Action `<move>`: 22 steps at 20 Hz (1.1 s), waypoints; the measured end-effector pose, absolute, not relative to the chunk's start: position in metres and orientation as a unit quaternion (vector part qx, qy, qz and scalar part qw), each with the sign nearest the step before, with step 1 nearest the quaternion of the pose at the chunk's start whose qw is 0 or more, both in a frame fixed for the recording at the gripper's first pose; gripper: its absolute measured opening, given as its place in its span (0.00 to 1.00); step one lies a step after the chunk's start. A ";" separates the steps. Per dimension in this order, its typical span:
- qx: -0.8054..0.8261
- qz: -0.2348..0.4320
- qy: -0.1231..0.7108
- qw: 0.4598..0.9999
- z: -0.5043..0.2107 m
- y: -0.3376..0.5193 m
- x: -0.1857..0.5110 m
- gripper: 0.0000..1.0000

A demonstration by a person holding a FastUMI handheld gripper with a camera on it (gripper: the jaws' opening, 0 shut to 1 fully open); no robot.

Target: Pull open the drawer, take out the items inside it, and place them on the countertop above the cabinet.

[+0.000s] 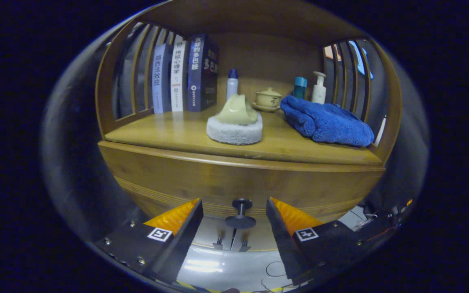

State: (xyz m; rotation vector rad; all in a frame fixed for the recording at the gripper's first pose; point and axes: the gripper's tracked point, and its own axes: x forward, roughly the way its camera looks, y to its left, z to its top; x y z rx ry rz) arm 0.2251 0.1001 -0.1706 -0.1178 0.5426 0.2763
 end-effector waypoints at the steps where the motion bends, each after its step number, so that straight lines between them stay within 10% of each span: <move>1: -0.055 0.158 0.258 0.952 -0.162 0.102 0.217 0.94; 22: -0.111 0.160 0.239 0.951 -0.199 -0.159 0.180 0.94</move>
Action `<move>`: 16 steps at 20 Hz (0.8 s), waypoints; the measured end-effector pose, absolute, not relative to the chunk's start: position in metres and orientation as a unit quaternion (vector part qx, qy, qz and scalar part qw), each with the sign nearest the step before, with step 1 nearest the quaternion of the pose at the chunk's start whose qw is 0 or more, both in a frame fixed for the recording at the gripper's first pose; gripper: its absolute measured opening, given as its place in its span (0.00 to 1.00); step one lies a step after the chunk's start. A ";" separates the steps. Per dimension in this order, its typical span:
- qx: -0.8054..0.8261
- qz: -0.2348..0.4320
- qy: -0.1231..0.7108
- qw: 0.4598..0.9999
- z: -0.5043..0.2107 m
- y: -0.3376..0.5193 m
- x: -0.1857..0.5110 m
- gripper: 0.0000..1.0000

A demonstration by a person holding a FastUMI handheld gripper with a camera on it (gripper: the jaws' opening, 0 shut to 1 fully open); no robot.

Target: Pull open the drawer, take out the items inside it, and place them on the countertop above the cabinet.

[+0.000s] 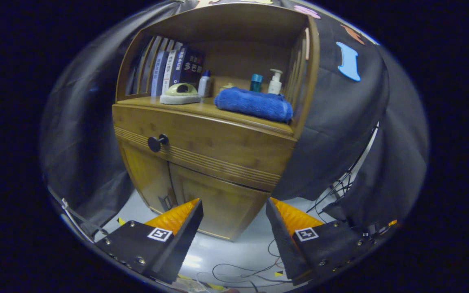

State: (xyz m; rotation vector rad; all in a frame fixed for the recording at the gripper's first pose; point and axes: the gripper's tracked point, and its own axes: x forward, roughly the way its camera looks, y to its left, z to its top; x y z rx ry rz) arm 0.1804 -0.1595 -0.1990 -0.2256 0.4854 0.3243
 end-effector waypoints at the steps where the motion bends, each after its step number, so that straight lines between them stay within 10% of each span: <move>1: -0.103 0.154 0.234 0.954 -0.202 -0.170 0.183 0.94; 16: -0.045 0.087 0.175 0.980 -0.186 -0.269 0.188 0.94</move>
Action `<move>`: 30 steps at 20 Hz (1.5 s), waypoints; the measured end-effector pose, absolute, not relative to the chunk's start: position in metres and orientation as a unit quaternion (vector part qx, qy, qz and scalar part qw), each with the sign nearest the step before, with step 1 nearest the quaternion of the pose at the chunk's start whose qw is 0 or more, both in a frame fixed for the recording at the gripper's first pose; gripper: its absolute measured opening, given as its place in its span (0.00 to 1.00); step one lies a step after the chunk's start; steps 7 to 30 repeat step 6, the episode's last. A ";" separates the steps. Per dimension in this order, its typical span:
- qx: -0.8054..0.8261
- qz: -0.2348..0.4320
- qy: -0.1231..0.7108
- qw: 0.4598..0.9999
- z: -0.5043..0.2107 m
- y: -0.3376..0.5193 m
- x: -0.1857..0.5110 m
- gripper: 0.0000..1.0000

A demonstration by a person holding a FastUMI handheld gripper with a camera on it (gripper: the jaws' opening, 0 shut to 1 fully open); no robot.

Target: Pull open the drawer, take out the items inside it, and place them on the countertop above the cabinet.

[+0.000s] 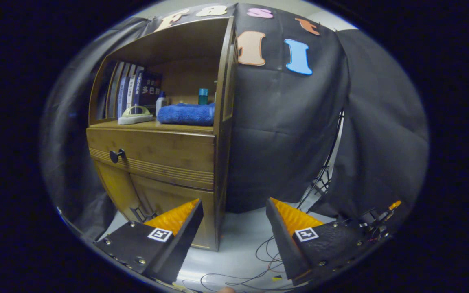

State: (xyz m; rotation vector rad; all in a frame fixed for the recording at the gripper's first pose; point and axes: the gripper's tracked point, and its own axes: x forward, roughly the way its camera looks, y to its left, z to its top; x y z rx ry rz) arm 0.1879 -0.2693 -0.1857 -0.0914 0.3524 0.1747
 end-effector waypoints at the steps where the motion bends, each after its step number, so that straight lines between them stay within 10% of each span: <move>1: -0.043 0.089 0.173 0.980 -0.184 -0.268 0.188 0.94; 30: -0.039 0.094 0.179 0.979 -0.182 -0.276 0.182 0.94</move>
